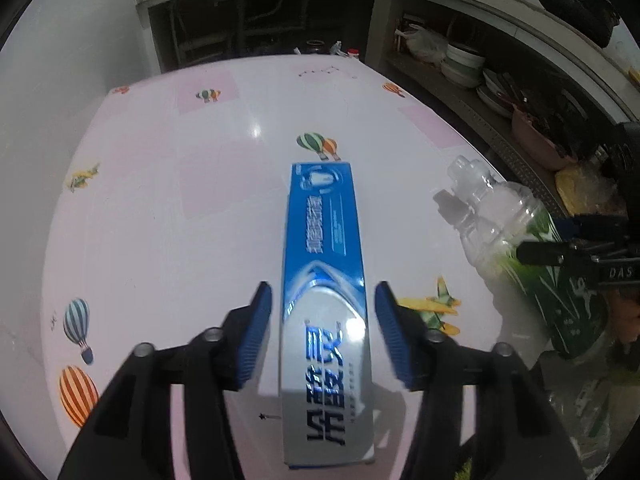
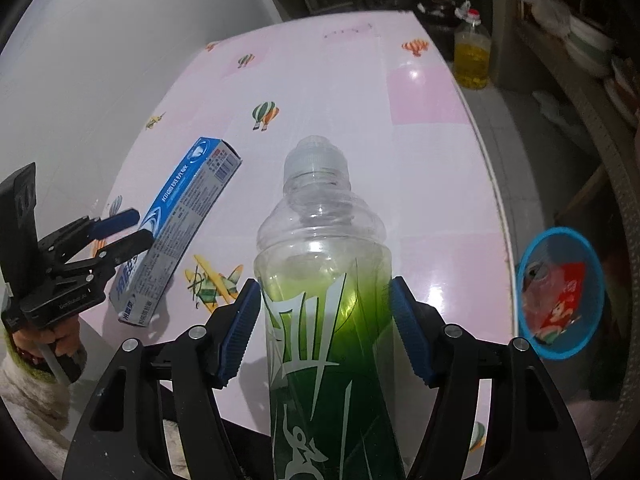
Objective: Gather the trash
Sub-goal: 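Carry the green bottle and toothpaste box to the wastebasket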
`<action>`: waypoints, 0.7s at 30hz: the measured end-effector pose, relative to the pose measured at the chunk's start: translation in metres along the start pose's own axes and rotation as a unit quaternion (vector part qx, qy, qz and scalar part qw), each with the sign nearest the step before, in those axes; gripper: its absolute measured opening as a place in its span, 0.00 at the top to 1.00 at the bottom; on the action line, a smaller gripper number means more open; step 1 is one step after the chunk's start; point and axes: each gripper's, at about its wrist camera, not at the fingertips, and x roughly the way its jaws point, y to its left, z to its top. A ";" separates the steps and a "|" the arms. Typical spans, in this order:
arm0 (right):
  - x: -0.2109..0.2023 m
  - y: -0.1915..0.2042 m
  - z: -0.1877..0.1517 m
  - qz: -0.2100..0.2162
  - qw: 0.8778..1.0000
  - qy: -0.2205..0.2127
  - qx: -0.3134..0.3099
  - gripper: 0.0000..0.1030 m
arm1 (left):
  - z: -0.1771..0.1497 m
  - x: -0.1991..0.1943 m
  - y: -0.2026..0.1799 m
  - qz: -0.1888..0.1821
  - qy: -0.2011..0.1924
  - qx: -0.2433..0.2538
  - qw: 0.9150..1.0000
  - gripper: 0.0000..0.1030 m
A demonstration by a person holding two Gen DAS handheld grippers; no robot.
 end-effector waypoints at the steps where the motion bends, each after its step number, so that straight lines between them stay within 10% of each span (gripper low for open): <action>1: 0.001 0.001 0.000 0.003 1.000 0.003 0.002 0.38 | 0.004 0.004 0.001 -0.002 0.003 -0.003 1.000 0.46; 21: 0.014 -0.004 0.010 0.011 0.999 0.037 0.027 0.41 | 0.026 0.050 0.000 0.000 0.044 0.003 0.999 0.56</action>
